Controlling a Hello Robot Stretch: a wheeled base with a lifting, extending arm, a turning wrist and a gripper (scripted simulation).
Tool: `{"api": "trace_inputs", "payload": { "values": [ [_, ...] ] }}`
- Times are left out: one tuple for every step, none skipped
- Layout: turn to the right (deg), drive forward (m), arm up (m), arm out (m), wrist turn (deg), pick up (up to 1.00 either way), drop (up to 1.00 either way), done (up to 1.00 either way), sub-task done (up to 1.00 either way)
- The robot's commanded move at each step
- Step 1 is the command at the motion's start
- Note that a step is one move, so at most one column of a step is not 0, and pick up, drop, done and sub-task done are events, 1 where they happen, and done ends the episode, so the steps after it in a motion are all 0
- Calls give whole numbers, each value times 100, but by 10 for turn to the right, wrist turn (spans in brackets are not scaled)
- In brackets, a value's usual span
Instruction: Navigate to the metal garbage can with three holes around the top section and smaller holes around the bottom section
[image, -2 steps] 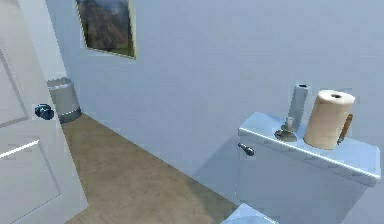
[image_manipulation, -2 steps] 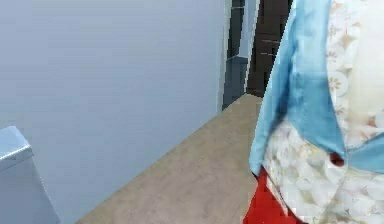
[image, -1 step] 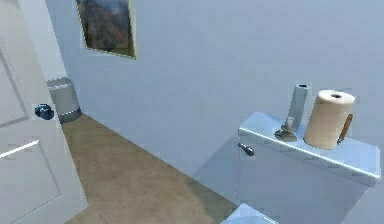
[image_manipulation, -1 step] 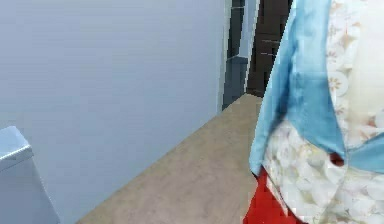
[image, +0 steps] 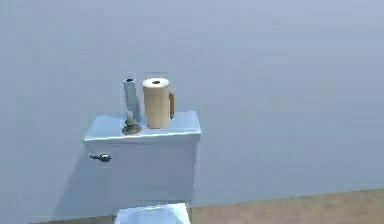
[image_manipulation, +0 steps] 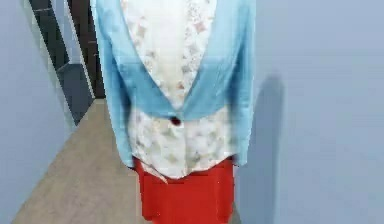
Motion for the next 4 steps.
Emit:
{"api": "trace_inputs", "payload": {
  "values": [
    [-450,0,0,0,0,0,0,0,0],
    [-450,0,0,0,0,0,0,0,0],
    [-90,0,0,0,0,0,0,0,0],
    [0,40,0,0,0,0,0,0,0]
  ]
}}
